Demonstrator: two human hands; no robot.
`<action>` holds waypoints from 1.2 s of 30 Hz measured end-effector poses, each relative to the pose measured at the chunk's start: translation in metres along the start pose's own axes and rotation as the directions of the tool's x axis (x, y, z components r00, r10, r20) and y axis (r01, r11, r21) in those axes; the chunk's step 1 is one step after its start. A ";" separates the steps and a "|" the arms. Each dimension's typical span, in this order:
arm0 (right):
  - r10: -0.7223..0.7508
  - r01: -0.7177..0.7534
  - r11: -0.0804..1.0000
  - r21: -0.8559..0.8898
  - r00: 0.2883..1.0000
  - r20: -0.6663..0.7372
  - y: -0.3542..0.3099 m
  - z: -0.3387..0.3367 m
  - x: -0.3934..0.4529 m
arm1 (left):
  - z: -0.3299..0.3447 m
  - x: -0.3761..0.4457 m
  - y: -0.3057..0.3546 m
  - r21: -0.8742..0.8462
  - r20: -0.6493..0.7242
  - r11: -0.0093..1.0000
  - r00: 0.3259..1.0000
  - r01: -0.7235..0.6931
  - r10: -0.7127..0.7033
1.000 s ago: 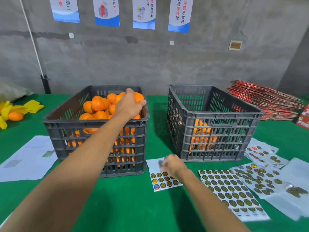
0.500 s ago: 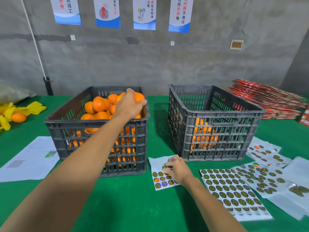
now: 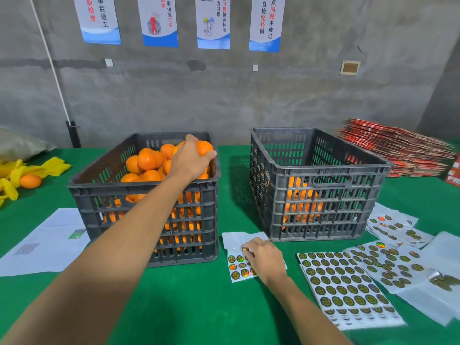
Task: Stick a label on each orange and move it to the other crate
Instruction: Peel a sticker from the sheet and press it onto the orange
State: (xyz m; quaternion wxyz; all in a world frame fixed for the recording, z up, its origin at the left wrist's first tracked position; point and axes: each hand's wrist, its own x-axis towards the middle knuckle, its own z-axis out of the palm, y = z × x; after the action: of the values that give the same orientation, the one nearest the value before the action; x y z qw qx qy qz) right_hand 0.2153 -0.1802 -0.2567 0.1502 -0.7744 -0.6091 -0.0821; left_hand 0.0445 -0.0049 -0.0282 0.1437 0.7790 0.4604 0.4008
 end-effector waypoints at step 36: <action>0.256 0.152 0.643 0.751 0.882 -0.397 -0.082 -0.201 0.119 | -0.004 -0.008 0.011 -0.392 0.101 0.852 0.904 -0.347 0.415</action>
State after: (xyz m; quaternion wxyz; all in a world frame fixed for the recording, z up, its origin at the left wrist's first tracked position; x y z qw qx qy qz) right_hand 0.1759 -0.1204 -0.0192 0.6071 -0.6115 -0.5074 0.0026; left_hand 0.0464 -0.0182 -0.0228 0.2445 0.8478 0.1985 0.4267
